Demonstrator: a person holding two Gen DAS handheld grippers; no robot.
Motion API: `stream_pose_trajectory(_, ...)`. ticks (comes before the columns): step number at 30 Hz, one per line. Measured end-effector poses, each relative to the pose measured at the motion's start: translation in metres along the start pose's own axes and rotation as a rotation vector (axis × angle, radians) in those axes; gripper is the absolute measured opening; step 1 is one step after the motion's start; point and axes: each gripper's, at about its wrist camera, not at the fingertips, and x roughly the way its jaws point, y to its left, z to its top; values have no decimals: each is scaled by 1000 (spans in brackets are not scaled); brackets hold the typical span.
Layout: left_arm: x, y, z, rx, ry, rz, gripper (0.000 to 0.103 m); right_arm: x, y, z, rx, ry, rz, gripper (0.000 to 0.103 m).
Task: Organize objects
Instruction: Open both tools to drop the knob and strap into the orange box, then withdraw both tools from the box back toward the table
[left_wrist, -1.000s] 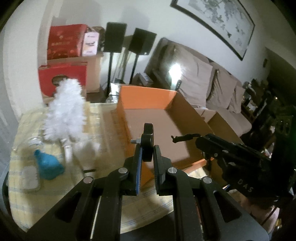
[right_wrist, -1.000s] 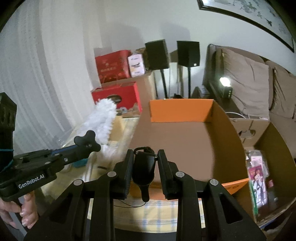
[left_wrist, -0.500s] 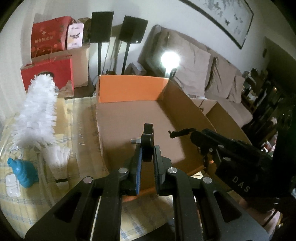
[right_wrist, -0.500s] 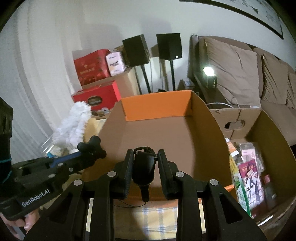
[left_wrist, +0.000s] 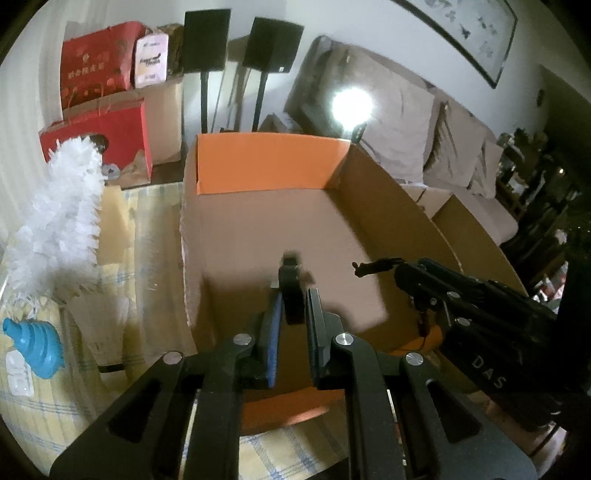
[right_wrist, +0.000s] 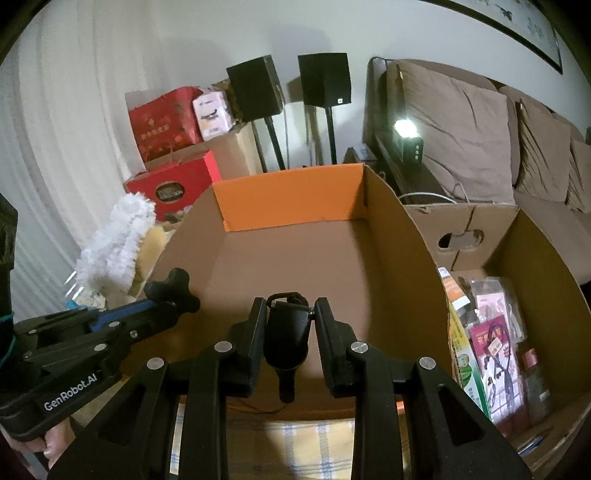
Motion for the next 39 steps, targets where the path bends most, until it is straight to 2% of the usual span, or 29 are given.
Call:
stream_pose_trajectory(2,3,2,-1,-12,9,-7,11,4,-2,0,-2,11,-2,26)
stream_pose_trajectory(6,3,3,-3,-17,8,-1,25,9,-4,-2,-3,32,-3,26)
stream_pose_trajectory(13,-9,4,-5,-8,-19,23,40,10,-7,-4,3,38,-21,29)
stream_pose_trajectory(17,-20,9,-4,-14,-46,40,57,6,-6,-3,-6,37,-31,29)
stream_pose_trajectory(18,-23,10,-3,-14,-56,48,62,5,-5,-3,-8,35,-31,33)
stream_pose_trajectory(25,-42,19,-5,-4,-95,95,71,-12,1,-1,-19,-2,-37,63)
stream_pose_trajectory(27,-48,22,-6,-6,-107,102,84,-16,3,0,-20,-13,-34,72)
stream_pose_trajectory(28,-51,25,-7,-9,-113,110,86,-19,5,1,-21,-19,-35,77)
stream_pose_trajectory(32,-63,34,-8,-17,-131,142,92,-29,14,4,-29,-40,-46,81)
stream_pose_trajectory(35,-73,41,-11,-33,-148,158,100,-35,20,7,-34,-53,-40,83)
stream_pose_trajectory(39,-85,51,-15,-39,-162,175,101,-42,30,6,-45,-65,-25,89)
